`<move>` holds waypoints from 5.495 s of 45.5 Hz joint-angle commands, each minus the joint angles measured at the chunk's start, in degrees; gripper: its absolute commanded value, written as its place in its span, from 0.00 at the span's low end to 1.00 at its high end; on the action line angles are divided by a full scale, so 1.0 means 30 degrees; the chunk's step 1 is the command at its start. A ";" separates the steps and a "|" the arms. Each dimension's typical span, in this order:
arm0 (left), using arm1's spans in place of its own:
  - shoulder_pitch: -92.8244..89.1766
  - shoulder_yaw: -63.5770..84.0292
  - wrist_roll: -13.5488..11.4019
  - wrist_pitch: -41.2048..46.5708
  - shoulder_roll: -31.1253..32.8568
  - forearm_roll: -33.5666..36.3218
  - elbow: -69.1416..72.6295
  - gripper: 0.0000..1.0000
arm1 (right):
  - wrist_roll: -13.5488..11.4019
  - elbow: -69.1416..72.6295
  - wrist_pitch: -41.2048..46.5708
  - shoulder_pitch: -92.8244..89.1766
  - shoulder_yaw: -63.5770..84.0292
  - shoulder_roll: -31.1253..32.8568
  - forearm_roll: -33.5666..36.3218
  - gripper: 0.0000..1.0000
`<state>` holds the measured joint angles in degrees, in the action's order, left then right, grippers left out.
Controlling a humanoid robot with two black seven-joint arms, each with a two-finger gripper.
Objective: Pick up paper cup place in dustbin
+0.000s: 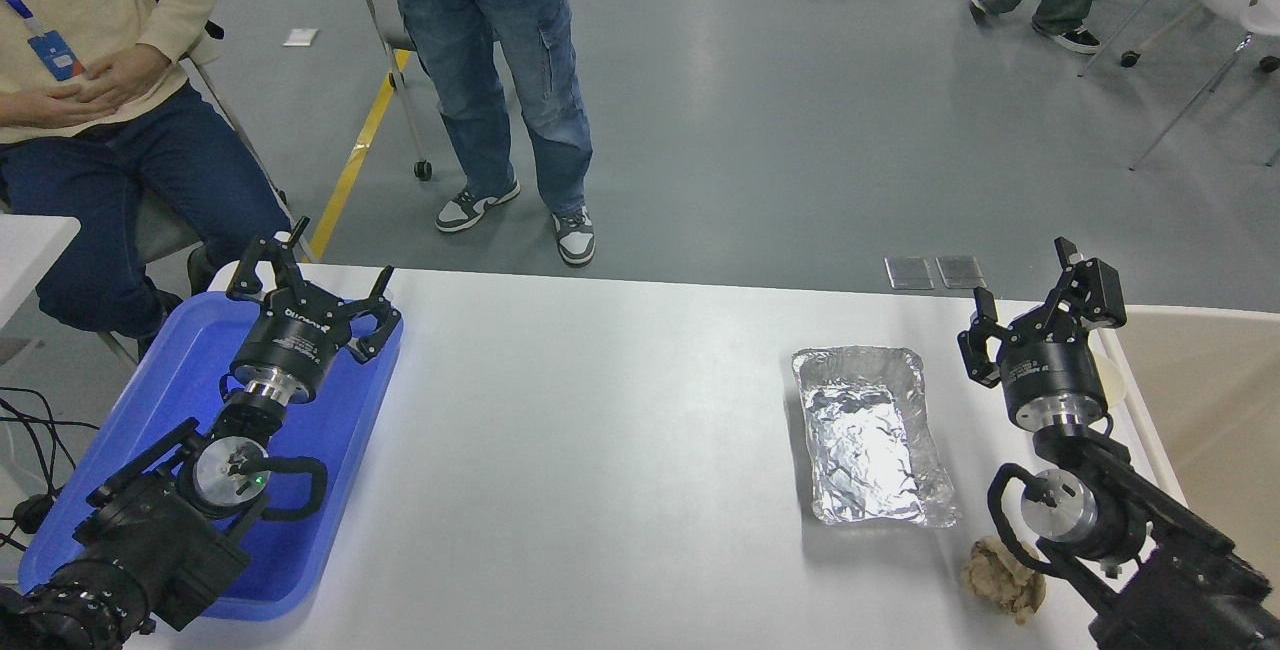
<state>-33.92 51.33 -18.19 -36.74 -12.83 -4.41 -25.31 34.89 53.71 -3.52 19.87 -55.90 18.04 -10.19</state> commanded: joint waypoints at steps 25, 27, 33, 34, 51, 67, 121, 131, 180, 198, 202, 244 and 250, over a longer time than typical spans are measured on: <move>0.0000 0.0000 0.0000 0.0000 0.0000 -0.0025 0.0000 1.00 | 0.0000 -0.0061 0.0001 -0.0003 -0.0030 0.0459 -0.0002 1.00; 0.0000 0.0000 0.0000 0.0000 0.0000 0.0004 0.0000 1.00 | 0.0000 -0.0061 0.0001 -0.0003 -0.0030 0.0489 -0.0002 1.00; 0.0000 0.0000 0.0000 0.0000 0.0000 0.0004 0.0000 1.00 | 0.0000 -0.0061 0.0001 -0.0003 -0.0030 0.0635 -0.0002 1.00; 0.0000 0.0000 0.0000 0.0000 0.0000 0.0004 0.0000 1.00 | 0.0000 -0.0061 0.0001 -0.0003 -0.0030 0.0694 -0.0002 1.00; 0.0000 0.0000 0.0000 0.0000 0.0000 -0.0026 0.0000 1.00 | -0.0029 -0.0090 -0.0029 0.0026 0.0701 0.1308 -0.0002 1.00; 0.0000 0.0029 0.0000 0.0000 0.0000 -0.0026 0.0000 1.00 | -0.0029 0.0173 0.0000 0.3420 0.9453 0.5671 0.0057 1.00; 0.0000 0.0000 0.0000 0.0000 0.0000 0.0003 0.0000 1.00 | -0.0234 0.5768 1.3679 2.9906 4.6666 0.5209 -0.0354 1.00; 0.0000 0.0000 0.0000 0.0000 0.0000 0.0003 0.0000 1.00 | -0.0644 0.7643 1.6172 3.3568 4.7315 0.2600 -0.4627 1.00; -0.0030 0.0029 0.0000 -0.0029 0.0000 -0.0026 0.0000 1.00 | -0.4131 0.7614 1.6172 3.8962 4.7197 0.1338 -0.5275 1.00; 0.0000 0.0029 0.0000 -0.0029 0.0000 -0.0025 0.0000 1.00 | -0.4277 0.7527 1.6172 3.8114 4.8222 0.1309 -0.4631 0.90; 0.0000 0.0029 0.0000 -0.0029 0.0000 -0.0025 0.0000 1.00 | -0.4277 0.7380 1.6172 3.7383 4.8076 0.1309 -0.4602 0.91; -0.0001 0.0029 0.0000 -0.0029 0.0000 -0.0026 0.0000 1.00 | -0.4248 -0.2489 0.8145 2.3114 4.4326 0.3624 -0.1848 1.00; -0.0029 0.0029 0.0000 -0.0029 0.0000 -0.0026 0.0000 1.00 | -0.4248 -0.3898 0.7678 2.2323 4.4238 0.3420 -0.1730 1.00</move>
<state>-33.98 51.40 -18.19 -36.83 -12.83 -4.46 -25.31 22.16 50.71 21.88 94.26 78.49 27.93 -16.68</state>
